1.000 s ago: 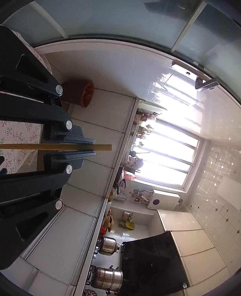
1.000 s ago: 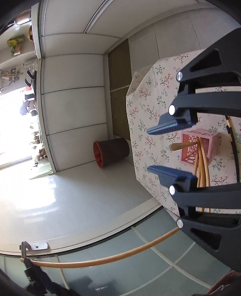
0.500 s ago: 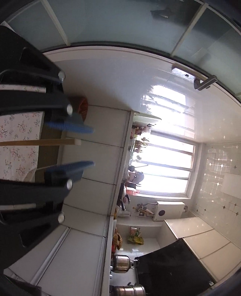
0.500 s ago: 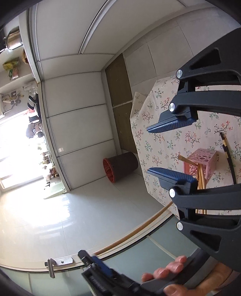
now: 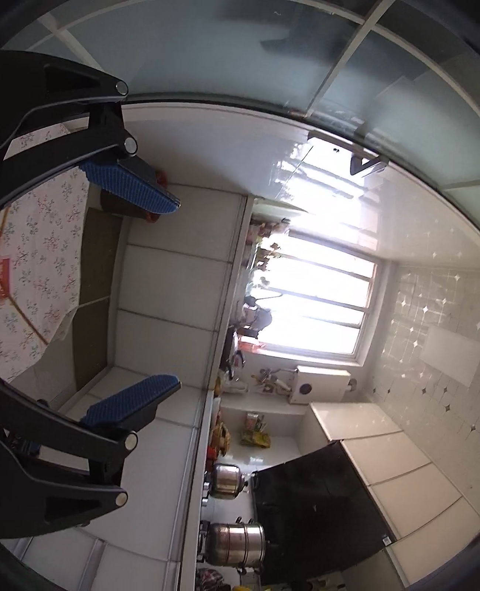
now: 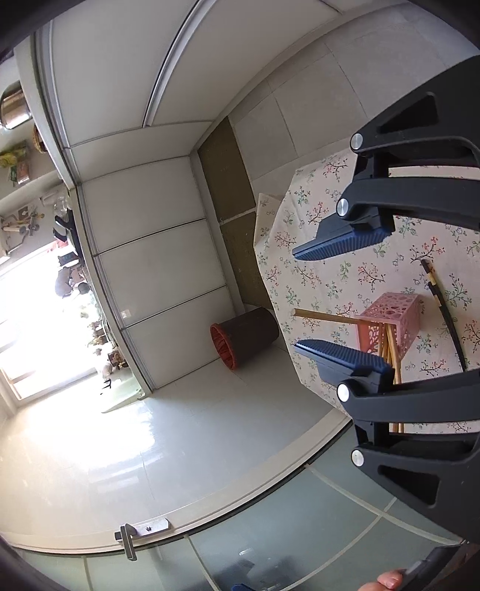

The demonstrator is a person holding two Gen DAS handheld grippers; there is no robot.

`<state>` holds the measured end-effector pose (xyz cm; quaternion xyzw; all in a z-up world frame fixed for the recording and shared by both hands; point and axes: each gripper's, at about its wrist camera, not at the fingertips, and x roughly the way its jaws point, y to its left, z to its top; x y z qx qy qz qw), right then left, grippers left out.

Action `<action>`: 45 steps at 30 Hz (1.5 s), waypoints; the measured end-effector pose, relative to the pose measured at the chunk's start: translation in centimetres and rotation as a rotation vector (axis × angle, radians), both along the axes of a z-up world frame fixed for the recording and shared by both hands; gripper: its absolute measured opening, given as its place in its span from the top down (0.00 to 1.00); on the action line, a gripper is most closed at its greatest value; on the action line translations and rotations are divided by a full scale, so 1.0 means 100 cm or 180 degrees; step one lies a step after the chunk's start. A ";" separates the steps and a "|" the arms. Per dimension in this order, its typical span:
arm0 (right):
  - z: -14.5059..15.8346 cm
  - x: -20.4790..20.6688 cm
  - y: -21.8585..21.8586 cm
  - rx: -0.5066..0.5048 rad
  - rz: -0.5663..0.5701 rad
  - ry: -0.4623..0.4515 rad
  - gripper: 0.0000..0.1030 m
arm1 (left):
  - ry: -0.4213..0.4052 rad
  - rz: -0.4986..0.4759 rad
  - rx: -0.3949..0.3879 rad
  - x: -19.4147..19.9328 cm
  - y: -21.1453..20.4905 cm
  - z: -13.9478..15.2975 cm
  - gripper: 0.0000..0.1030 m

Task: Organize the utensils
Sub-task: 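Lower both wooden chopsticks into the pink cup and open both grippers, then move both open grippers down to the black chopsticks and close on one each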

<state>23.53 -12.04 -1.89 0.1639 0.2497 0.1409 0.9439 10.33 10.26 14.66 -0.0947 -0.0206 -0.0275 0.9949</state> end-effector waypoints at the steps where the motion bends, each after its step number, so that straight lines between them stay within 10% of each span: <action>1: -0.002 -0.002 -0.001 0.0004 -0.0030 0.0054 0.55 | 0.0095 -0.0071 0.0044 -0.005 0.001 -0.001 0.07; 10: -0.051 -0.013 0.000 0.0037 -0.0242 0.0912 0.28 | 0.0718 -0.0265 0.0621 -0.029 -0.003 -0.039 0.07; 14: -0.107 0.005 0.018 0.0210 -0.0227 0.1814 0.28 | 0.0931 -0.0147 0.0715 -0.031 0.012 -0.062 0.07; 22: -0.202 0.050 0.054 0.0574 -0.0632 0.2969 0.64 | 0.1230 -0.0025 0.0375 -0.028 0.062 -0.094 0.07; 33: -0.218 0.079 0.079 0.0186 -0.1194 0.2854 0.77 | 0.1456 -0.0029 -0.0065 -0.014 0.102 -0.116 0.07; 45: -0.215 0.045 0.064 -0.0138 -0.0798 0.2797 0.92 | 0.1713 -0.0350 0.0236 -0.011 0.074 -0.124 0.07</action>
